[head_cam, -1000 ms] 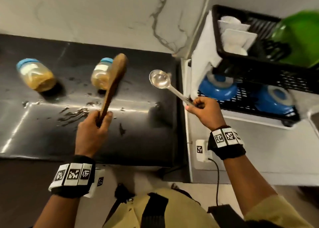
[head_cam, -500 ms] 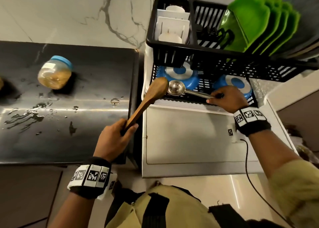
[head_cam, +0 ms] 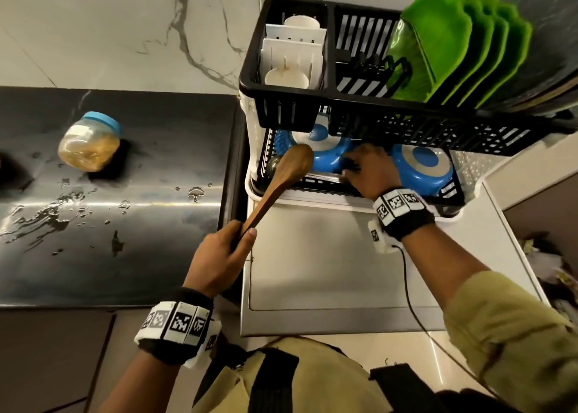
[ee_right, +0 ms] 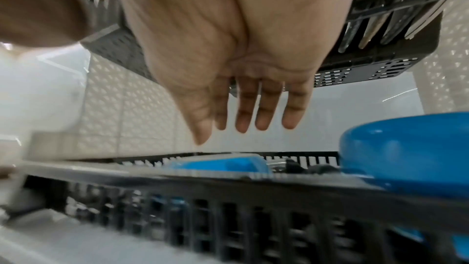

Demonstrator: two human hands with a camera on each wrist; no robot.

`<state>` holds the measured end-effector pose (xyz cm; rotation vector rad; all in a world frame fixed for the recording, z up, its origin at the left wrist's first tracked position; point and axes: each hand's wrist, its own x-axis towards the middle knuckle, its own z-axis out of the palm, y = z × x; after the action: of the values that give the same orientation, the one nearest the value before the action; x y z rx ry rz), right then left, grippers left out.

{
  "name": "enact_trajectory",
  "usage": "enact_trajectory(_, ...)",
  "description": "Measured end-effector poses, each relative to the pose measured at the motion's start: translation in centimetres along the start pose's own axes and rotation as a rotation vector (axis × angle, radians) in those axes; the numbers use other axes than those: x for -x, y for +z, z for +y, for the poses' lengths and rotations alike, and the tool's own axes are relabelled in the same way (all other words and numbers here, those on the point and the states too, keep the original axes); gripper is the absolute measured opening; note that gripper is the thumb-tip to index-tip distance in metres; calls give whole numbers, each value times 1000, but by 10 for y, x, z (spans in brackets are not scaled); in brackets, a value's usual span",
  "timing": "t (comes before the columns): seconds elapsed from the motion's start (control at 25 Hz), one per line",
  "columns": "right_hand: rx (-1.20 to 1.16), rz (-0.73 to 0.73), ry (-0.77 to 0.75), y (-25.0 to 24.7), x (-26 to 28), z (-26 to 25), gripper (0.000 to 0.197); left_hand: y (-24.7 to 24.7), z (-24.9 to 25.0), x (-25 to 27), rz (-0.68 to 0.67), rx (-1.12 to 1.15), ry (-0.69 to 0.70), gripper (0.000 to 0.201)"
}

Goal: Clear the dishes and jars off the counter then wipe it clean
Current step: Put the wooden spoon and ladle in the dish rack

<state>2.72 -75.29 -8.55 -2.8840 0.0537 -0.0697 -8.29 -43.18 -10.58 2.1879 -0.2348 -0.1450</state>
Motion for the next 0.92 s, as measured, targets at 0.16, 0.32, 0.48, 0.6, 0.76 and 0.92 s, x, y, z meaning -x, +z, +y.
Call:
enact_trajectory(0.16,-492,-47,70,1,60,-47,17,25,20,-10,-16,71,-42,25)
enact_trajectory(0.32,-716,-190,116,10,90,-81,26,52,44,-22,16,-29,-7,23)
enact_trajectory(0.48,-732,-170,263,10,85,-84,24,78,59,-28,10,-21,76,15)
enact_trajectory(0.6,-707,-193,341,2,80,-73,17,85,67,-31,-53,-47,103,16)
enact_trajectory(0.76,-479,-241,268,-13,63,-53,17,82,72,-43,-116,-132,181,27)
enact_trajectory(0.92,-146,-143,206,-35,30,-36,19,66,64,-78,78,-311,261,24)
